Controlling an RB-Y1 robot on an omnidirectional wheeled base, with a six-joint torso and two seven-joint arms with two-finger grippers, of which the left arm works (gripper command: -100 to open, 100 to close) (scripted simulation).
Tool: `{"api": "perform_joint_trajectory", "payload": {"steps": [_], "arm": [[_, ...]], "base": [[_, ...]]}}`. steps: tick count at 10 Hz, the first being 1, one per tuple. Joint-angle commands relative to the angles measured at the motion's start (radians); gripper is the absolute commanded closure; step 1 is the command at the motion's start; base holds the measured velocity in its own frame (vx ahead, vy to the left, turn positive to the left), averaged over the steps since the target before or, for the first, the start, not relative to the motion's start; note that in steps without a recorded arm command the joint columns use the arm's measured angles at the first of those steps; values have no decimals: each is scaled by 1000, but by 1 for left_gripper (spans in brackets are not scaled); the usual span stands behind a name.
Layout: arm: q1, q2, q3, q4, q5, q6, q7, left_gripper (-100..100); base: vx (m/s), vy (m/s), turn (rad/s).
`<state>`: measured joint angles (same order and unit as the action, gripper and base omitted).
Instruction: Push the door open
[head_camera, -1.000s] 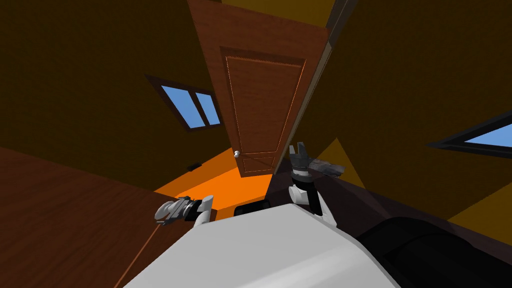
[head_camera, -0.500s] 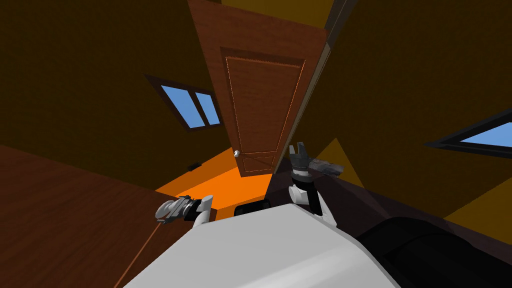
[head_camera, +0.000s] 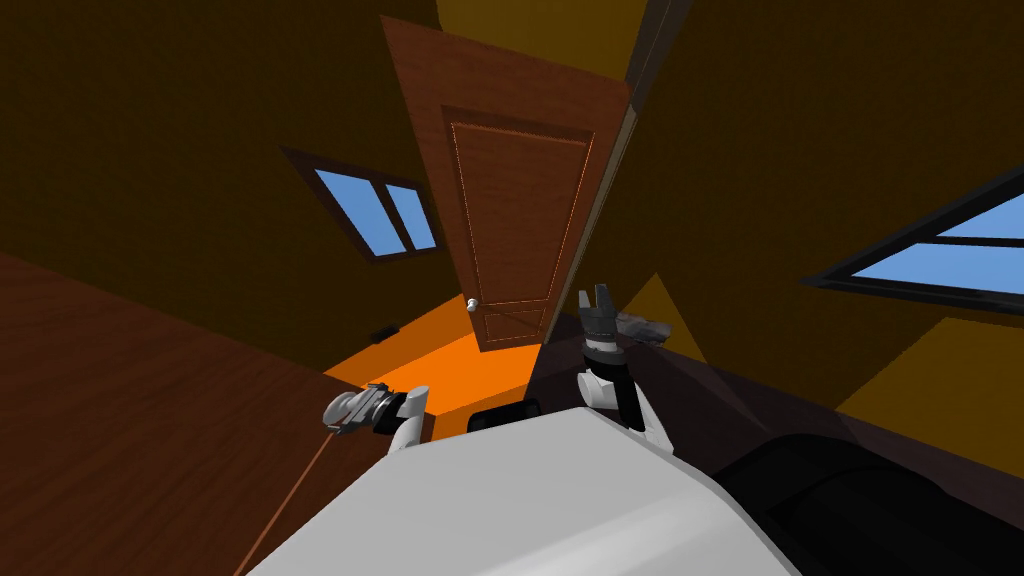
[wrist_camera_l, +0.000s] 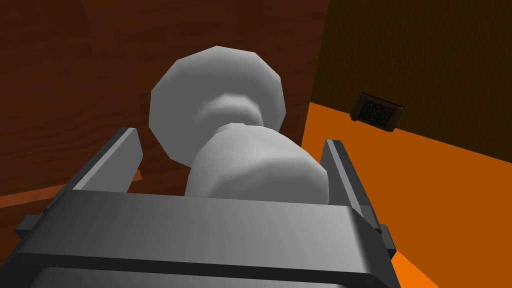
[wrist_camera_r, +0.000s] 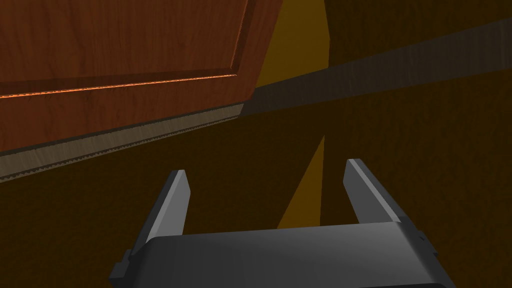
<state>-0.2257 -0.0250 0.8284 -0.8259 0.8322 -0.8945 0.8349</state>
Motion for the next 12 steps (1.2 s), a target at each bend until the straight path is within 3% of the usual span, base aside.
{"api": "perform_joint_trajectory", "payload": {"steps": [1,11,12], "arm": [[20,23,19,34,2,-33,10,100],[22,26,16,35,-2,-28,4,100],[-23,32,-10,68,-7,-22,18,100]], "base": [[14,0,2],[-16,5,-4],[-51,58,-129]]}}
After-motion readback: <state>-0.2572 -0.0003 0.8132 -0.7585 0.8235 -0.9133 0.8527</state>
